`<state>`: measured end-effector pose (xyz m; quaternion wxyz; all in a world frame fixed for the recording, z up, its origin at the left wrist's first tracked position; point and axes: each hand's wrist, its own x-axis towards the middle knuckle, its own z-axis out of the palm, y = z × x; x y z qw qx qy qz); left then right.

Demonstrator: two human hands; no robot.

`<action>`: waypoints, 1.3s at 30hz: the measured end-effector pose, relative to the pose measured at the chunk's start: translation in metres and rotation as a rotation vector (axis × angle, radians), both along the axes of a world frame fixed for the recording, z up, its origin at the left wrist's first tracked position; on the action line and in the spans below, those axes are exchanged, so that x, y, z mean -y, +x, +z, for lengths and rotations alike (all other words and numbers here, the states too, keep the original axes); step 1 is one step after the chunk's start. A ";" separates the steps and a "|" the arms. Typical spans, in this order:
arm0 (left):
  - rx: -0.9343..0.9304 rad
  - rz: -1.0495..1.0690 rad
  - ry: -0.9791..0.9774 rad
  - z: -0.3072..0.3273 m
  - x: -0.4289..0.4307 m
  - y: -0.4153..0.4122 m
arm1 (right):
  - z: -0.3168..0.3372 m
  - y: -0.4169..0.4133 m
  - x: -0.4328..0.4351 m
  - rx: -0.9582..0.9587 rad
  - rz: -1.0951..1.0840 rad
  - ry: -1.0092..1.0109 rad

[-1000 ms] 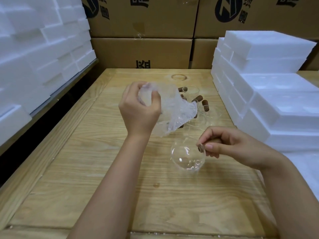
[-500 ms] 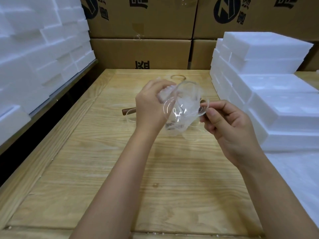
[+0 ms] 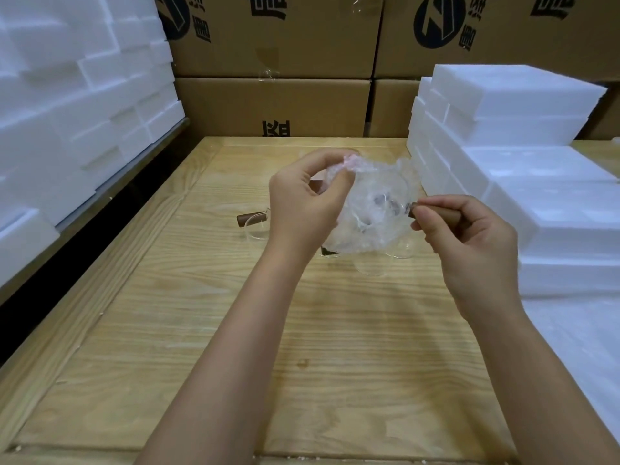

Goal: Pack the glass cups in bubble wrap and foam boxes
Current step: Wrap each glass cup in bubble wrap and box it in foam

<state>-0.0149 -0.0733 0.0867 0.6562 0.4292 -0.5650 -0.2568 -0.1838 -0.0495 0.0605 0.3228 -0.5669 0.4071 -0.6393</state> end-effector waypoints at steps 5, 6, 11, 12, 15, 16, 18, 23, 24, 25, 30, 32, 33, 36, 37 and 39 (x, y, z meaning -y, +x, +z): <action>0.074 -0.079 -0.006 0.006 -0.007 -0.011 | -0.002 0.002 0.000 -0.074 -0.077 -0.031; 0.084 -0.085 -0.005 0.007 -0.008 -0.013 | -0.002 0.001 0.001 -0.099 -0.091 -0.035; 0.132 -0.114 0.019 0.009 -0.008 -0.016 | -0.004 -0.002 0.002 -0.158 -0.114 -0.092; 0.134 -0.113 0.030 0.010 -0.008 -0.015 | -0.005 -0.001 0.002 -0.179 -0.118 -0.101; 0.156 -0.121 0.070 0.009 -0.007 -0.015 | -0.006 0.000 0.003 -0.172 -0.118 -0.125; 0.162 -0.126 0.082 0.009 -0.007 -0.015 | -0.006 0.001 0.004 -0.148 -0.108 -0.131; 0.156 -0.132 0.098 0.010 -0.006 -0.014 | -0.007 0.000 0.004 -0.123 -0.082 -0.134; 0.094 -0.300 0.073 0.015 -0.012 -0.013 | -0.005 -0.002 0.004 -0.097 -0.043 -0.164; 0.064 -0.366 0.074 0.017 -0.012 -0.010 | -0.005 -0.002 0.005 -0.066 -0.034 -0.161; 0.026 -0.434 0.085 0.018 -0.011 -0.007 | -0.005 -0.002 0.005 -0.023 -0.020 -0.146; -0.109 -0.522 0.001 0.015 -0.009 -0.001 | -0.005 0.003 0.009 0.228 0.045 0.031; -0.063 -0.366 -0.128 0.012 -0.008 -0.004 | -0.005 0.005 0.010 0.291 0.062 0.059; -0.036 -0.253 -0.199 0.011 -0.007 -0.003 | -0.005 0.005 0.011 0.330 0.074 0.069; 0.002 0.130 -0.296 0.006 0.002 0.011 | -0.005 -0.001 0.013 0.468 0.121 0.121; -0.007 0.199 -0.244 0.003 0.006 0.019 | -0.004 -0.003 0.013 0.501 0.139 0.141; -0.031 0.131 0.007 -0.004 0.012 0.035 | -0.005 -0.005 0.015 0.544 0.169 0.178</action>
